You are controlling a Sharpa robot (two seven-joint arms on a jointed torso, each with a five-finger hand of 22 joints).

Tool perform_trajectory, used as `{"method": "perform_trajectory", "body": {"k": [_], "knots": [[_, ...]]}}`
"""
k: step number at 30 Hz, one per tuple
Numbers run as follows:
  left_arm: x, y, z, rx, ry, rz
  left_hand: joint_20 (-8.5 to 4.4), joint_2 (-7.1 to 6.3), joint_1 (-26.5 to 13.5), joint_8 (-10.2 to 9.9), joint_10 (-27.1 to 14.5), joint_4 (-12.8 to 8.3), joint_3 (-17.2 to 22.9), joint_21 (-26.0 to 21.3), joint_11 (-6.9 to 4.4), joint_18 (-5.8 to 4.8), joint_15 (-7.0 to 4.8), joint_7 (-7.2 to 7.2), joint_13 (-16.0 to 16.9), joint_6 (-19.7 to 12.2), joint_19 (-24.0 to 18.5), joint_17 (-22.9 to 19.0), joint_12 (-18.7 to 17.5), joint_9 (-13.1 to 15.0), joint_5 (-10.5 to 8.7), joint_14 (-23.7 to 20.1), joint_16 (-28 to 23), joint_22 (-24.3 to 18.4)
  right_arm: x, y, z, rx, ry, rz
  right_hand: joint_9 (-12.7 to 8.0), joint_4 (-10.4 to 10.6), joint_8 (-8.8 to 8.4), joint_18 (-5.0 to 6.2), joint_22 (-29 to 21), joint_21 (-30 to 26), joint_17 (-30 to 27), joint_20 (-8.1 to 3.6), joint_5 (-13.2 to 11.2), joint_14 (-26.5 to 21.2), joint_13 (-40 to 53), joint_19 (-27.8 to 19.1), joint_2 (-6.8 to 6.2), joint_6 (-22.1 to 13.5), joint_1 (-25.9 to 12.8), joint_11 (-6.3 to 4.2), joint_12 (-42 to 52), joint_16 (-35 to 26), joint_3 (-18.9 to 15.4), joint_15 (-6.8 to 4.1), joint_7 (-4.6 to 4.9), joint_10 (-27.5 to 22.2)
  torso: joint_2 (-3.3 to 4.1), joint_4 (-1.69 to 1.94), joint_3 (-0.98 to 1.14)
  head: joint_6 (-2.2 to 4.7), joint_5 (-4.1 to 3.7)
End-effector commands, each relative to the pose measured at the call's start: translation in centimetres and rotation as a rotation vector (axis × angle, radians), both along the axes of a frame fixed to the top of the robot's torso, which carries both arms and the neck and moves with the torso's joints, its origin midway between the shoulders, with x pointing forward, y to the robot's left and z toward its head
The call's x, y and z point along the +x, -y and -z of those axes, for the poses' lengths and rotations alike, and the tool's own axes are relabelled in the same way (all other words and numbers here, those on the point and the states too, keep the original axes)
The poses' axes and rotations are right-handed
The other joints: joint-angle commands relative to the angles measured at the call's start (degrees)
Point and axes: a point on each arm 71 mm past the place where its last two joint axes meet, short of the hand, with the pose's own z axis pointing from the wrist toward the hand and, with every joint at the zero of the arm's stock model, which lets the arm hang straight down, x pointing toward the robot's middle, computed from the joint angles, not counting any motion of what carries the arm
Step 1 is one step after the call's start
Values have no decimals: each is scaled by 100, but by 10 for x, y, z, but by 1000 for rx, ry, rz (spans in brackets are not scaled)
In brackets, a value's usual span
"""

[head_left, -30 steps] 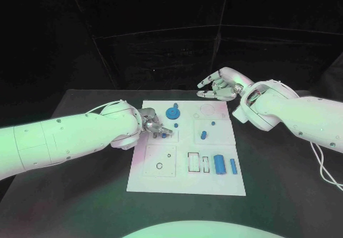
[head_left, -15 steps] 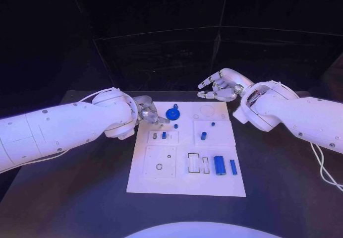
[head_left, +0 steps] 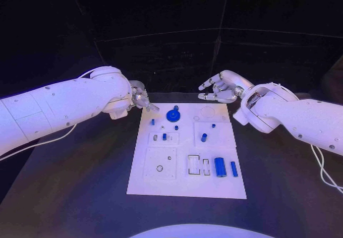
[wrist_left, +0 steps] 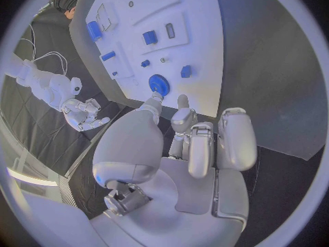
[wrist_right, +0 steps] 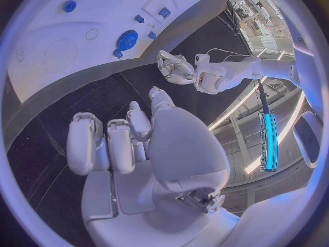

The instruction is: Assemble the parts on the task board

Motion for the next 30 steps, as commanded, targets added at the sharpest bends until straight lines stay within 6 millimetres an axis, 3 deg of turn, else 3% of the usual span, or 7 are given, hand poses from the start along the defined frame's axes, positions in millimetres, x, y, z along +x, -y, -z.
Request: {"method": "perform_trajectory", "body": {"k": [1, 7, 13, 19, 30], "knots": [[6, -3, 4, 67, -45, 39, 30, -42, -194, -36, -7, 163, -225, 2, -12, 57, 30, -15, 16, 85, 14, 1509, -2, -45, -21, 604, 18, 19, 0, -3, -2, 1, 8, -10, -5, -13, 33, 12, -7, -27, 313, -21, 16, 348, -12, -13, -4, -2, 45, -14, -25, -24, -23, -29, 6, -14, 8, -5, -11, -1, -8], [15, -7, 12, 99, -65, 30, 11, -21, -209, -48, 36, 308, -422, 47, -41, 46, 8, -44, 59, 176, 42, 1509, 49, -77, -23, 604, 18, 73, 1, -6, -1, 2, 8, -16, -5, -13, 33, 12, -7, -27, 313, -21, 16, 348, -12, -13, -4, -2, 45, -14, -25, -24, -23, -29, 6, -14, 5, 2, 0, -20, 7], [20, -5, 19, 110, -70, 25, 1, 12, -179, -64, 38, 368, -508, 54, -48, 43, -1, -51, 54, 198, 50, 1509, 48, -96, -23, 604, 18, 84, 1, -7, -1, 3, 9, -18, -5, -13, 33, 12, -10, -28, 309, -21, 18, 347, -13, -15, -2, -2, 46, -14, -27, -27, -22, -29, 6, -15, 1, -14, -9, -27, 6], [20, 2, 25, 111, -78, 36, -6, 43, -169, -82, 42, 445, -605, 60, -52, 40, -5, -54, 58, 213, 56, 1509, 54, -114, -23, 604, 18, 95, 1, -8, -1, 3, 8, -20, -5, -13, 33, 12, -10, -28, 309, -21, 18, 347, -13, -15, -2, -2, 46, -14, -27, -27, -22, -29, 6, -15, -2, 3, -1, -37, -3], [19, 9, 31, 126, -109, 60, -14, 125, 72, -94, 63, 425, -700, 86, -62, 31, -14, -68, 77, 276, 72, 1509, 80, -140, -21, 604, 18, 131, 2, -8, -1, 2, 8, -19, -5, -13, 33, 12, -10, -28, 309, -21, 18, 347, -13, -15, -2, -2, 46, -14, -27, -27, -22, -29, 6, -15, -3, -1, 1, -41, 0]]}}
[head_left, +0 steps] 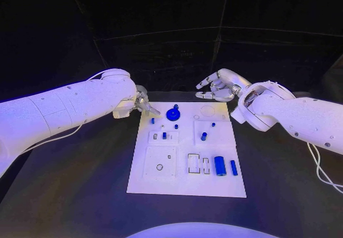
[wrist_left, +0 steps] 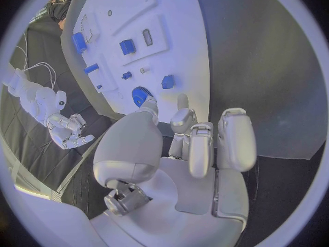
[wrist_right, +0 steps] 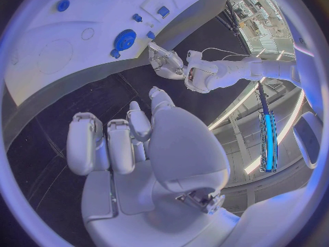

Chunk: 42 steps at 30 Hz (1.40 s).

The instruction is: Assemble the parts on the task board

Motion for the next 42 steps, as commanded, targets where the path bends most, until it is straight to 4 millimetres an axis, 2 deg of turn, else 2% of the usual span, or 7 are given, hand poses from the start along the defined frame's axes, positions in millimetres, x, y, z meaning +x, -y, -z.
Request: {"method": "perform_trajectory", "body": {"k": [1, 6, 20, 32, 36, 39, 42], "knots": [[-1, 2, 2, 17, -26, 28, -14, 9, 121, -35, 21, -21, -35, 25, -21, 30, -13, -4, 4, 54, 75, 1509, 32, -13, -20, 605, 18, 12, 0, -1, -2, 0, 7, -11, -4, -13, 33, 12, -5, -28, 310, -22, 18, 347, -8, -16, -2, -2, 46, -14, -27, -27, -22, -29, 6, -15, -1, 1, 3, -2, -1], [-2, 4, 6, 29, -46, 37, -13, 59, 239, -48, 25, -55, -55, 27, -20, 29, -12, -3, 9, 71, 77, 1509, 39, -30, -19, 605, 18, 17, 0, -1, -2, 0, 7, -11, -4, -13, 33, 12, -5, -28, 310, -22, 18, 347, -8, -16, -2, -2, 46, -14, -27, -27, -22, -29, 6, -15, 0, 1, -3, -8, -7], [-3, 6, 12, 32, -49, 35, -12, 169, 386, -62, 38, -96, -68, 41, -22, 25, -12, -5, 20, 107, 85, 1509, 55, -54, -18, 605, 18, 39, 0, -2, -2, 1, 8, -12, -4, -13, 33, 12, -5, -28, 310, -22, 18, 347, -8, -16, -2, -2, 46, -14, -27, -27, -22, -29, 6, -15, -2, 3, -1, -12, -12], [-2, 8, 12, 6, -36, 29, -16, 352, 580, -68, 71, -168, -16, 71, -32, 17, -20, -16, 49, 151, 101, 1509, 91, -74, -17, 605, 18, 78, 0, -2, -2, 1, 9, -12, -5, -14, 33, 12, -5, -29, 312, -22, 22, 347, -5, -15, 8, -4, 54, -15, -24, -27, -20, -29, 6, -13, -3, 3, 3, -24, -11], [-3, 10, 12, -14, -46, 35, -20, 498, 813, -73, 81, -304, 101, 82, -43, 14, -25, -26, 55, 168, 107, 1509, 99, -85, -13, 605, 18, 95, 0, -2, -2, 1, 8, -12, -5, -14, 33, 12, -5, -29, 312, -22, 22, 347, -5, -15, 8, -4, 54, -15, -24, -27, -20, -29, 6, -13, -1, 1, 4, -29, -8], [-4, 12, 13, -40, -62, 40, -32, 663, 1201, -74, 77, -552, 329, 82, -81, 15, -46, -69, 48, 168, 107, 1509, 92, -89, -5, 605, 18, 99, 0, -2, -1, 0, 8, -12, -5, -14, 33, 12, -5, -29, 312, -22, 22, 347, -5, -15, 8, -4, 54, -15, -24, -27, -20, -29, 6, -13, -2, 4, 3, -29, -10], [-5, 13, 14, -57, -74, 46, -48, 747, 1485, -85, 64, -761, 513, 81, -103, 16, -66, -91, 30, 150, 105, 1509, 69, -96, -14, 605, 18, 102, 1, -2, -1, 0, 7, -12, -5, -14, 33, 12, -5, -29, 312, -22, 22, 347, -5, -15, 8, -4, 54, -15, -24, -27, -20, -29, 6, -13, -4, 2, 2, -36, -11]]}}
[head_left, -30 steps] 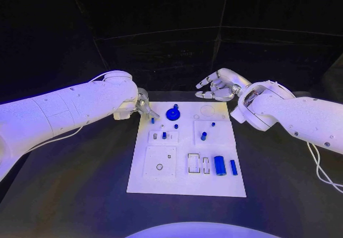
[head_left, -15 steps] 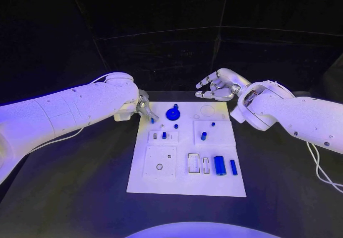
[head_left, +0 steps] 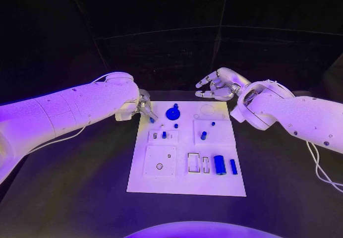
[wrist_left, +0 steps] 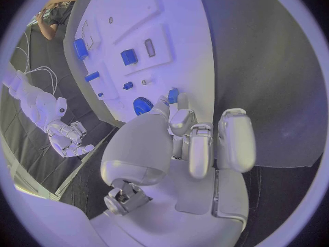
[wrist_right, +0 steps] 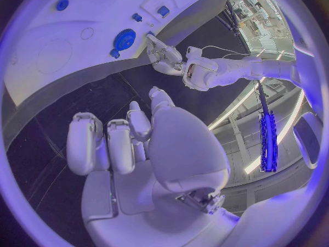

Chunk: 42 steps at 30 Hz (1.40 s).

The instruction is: Assemble the parts on the task board

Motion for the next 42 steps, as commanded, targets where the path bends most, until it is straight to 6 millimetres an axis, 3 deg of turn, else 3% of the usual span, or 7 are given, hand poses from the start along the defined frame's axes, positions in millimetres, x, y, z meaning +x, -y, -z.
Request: {"method": "perform_trajectory", "body": {"k": [1, 4, 15, 21, 25, 42], "knots": [[-2, 5, 0, -62, -30, 15, -56, 69, 228, -23, -14, -189, 137, 39, -29, 15, -47, -40, -28, -25, 106, 1509, -29, -4, -13, 585, 18, 14, 0, -1, -1, -1, 5, -11, -5, -15, 34, 12, -7, -30, 315, -22, 24, 348, -4, -16, 11, -4, 57, -15, -21, -28, -20, -29, 6, -11, -1, -2, -2, -12, -1], [-3, 5, 1, -79, -43, 11, -60, 71, 280, -12, -2, -257, 199, 42, -31, 12, -47, -44, -14, -6, 106, 1509, -21, 0, -16, 585, 18, 21, 0, -1, -1, -1, 4, -11, -5, -15, 34, 12, -7, -30, 315, -22, 24, 348, -4, -16, 11, -4, 57, -15, -21, -28, -20, -29, 6, -11, 0, -2, -3, -17, -3], [-3, 3, 0, -102, -34, -10, -60, -5, 120, 9, 11, -212, 150, 45, -19, 9, -39, -30, -15, 18, 108, 1509, -20, 10, -18, 585, 18, 29, 0, -1, -1, -1, 5, -10, -5, -14, 35, 13, -11, -31, 312, -22, 24, 347, -5, -17, 11, -4, 57, -15, -23, -30, -21, -29, 6, -12, 0, 0, -1, -15, 0], [-4, 4, -2, -127, -8, -9, -79, 71, 497, 0, 21, -549, 469, 48, -55, 10, -68, -66, -14, -31, 110, 1509, -29, 13, -17, 585, 18, 41, 0, -1, -1, -1, 5, -11, -5, -14, 35, 13, -11, -31, 312, -22, 24, 347, -5, -17, 11, -4, 57, -15, -23, -30, -21, -29, 6, -12, -1, 2, -3, -18, 0], [-6, 1, -3, -149, 15, -14, -80, 68, 526, 5, 29, -600, 532, 52, -53, 7, -64, -62, -14, -33, 112, 1509, -30, 18, -17, 585, 18, 47, 0, -1, -1, -1, 5, -10, -5, -13, 36, 13, -10, -31, 313, -22, 24, 347, -5, -17, 12, -3, 55, -14, -23, -29, -22, -29, 6, -12, -1, 2, -5, -18, -7], [-37, -12, -12, -245, 113, -36, -84, -4, 517, 53, 113, -719, 683, 80, -59, 0, -65, -69, 47, -3, 128, 1509, 32, 50, -18, 585, 18, 82, 0, 3, -1, -3, 6, -4, -5, -13, 36, 13, -10, -31, 313, -22, 24, 347, -5, -17, 12, -3, 55, -14, -23, -29, -23, -29, 6, -12, -11, 10, -2, -32, 25]]}}
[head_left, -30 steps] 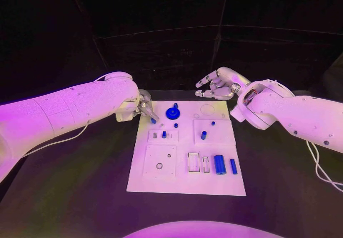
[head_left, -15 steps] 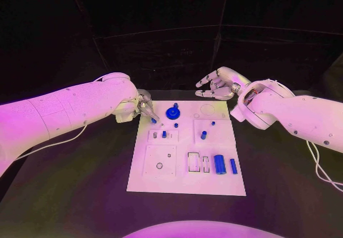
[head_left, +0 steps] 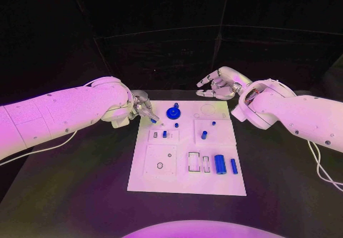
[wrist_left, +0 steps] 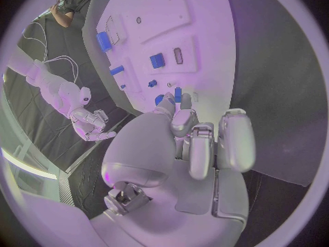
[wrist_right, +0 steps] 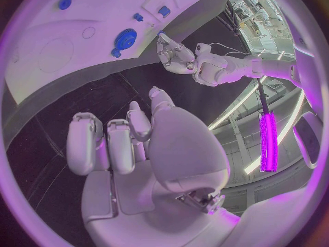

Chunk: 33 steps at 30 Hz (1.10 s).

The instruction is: Assemble the parts on the task board

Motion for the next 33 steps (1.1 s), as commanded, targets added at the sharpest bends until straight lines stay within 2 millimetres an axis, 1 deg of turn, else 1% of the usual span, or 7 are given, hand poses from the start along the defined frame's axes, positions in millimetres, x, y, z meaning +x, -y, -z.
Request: {"method": "perform_trajectory", "body": {"k": [1, 5, 8, 12, 23, 29, 33], "knots": [[-4, -1, -3, -50, 55, -31, -43, 0, 33, 40, 49, -331, 357, 36, -19, 1, -45, -50, 12, 18, 128, 1509, 32, 44, 36, 605, 18, 69, 0, 0, -2, 0, 7, -9, -5, -13, 36, 13, -5, -31, 311, -22, 24, 347, -6, -17, 12, -3, 55, -14, -23, -30, -23, -29, 6, -12, -6, 1, 1, -6, 17], [-13, -3, -1, -69, 70, -41, -45, -3, 8, 55, 72, -336, 387, 48, -21, -2, -47, -53, 31, 32, 134, 1509, 52, 53, 36, 605, 18, 82, 0, 0, -2, 0, 6, -8, -5, -13, 36, 13, -5, -31, 311, -22, 24, 347, -6, -17, 12, -3, 55, -14, -23, -30, -23, -29, 6, -12, -3, 0, -6, -3, 22], [-18, -4, 1, -80, 74, -49, -46, -6, 2, 59, 78, -338, 396, 48, -22, -2, -48, -54, 34, 35, 135, 1509, 56, 56, 36, 605, 18, 83, 0, 0, -2, 1, 5, -7, -5, -13, 36, 13, -5, -31, 311, -22, 24, 347, -6, -17, 12, -3, 55, -14, -23, -30, -23, -29, 6, -12, -1, -1, 0, 1, 40], [-24, -5, 6, -80, 68, -52, -46, -6, 2, 59, 78, -338, 396, 48, -22, -2, -48, -54, 34, 35, 135, 1509, 56, 56, 36, 605, 18, 83, 0, 0, -1, 1, 5, -7, -5, -13, 36, 13, -5, -31, 311, -22, 24, 347, -6, -17, 12, -3, 55, -14, -23, -30, -23, -29, 6, -12, -5, 2, -1, 1, 46], [-36, -4, 19, -46, 36, -33, -49, -17, -25, 74, 87, -351, 437, 47, -27, -1, -53, -59, 27, 40, 137, 1509, 52, 66, 36, 605, 18, 83, 0, 0, -1, 0, 4, -7, -5, -13, 36, 13, -5, -31, 311, -22, 24, 347, -6, -17, 12, -3, 55, -14, -23, -30, -23, -29, 6, -12, 14, -22, 0, -1, 82], [-41, -4, 24, -36, 20, -27, -49, -17, -25, 74, 87, -351, 437, 47, -27, -1, -53, -59, 27, 40, 137, 1509, 52, 66, 36, 605, 18, 83, 1, 0, -1, 0, 4, -6, -5, -13, 36, 13, -5, -31, 311, -22, 24, 347, -6, -17, 12, -3, 55, -14, -23, -30, -23, -29, 6, -12, 12, -9, 0, -17, 76], [-43, -3, 28, -26, 8, -21, -49, -17, -25, 74, 87, -351, 437, 47, -27, -1, -53, -59, 27, 40, 137, 1509, 52, 66, 36, 605, 18, 83, 0, 0, -1, 0, 4, -7, -5, -13, 36, 13, -5, -31, 311, -22, 24, 347, -6, -17, 12, -3, 55, -14, -23, -30, -23, -29, 6, -12, 15, -12, -2, -25, 81]]}}
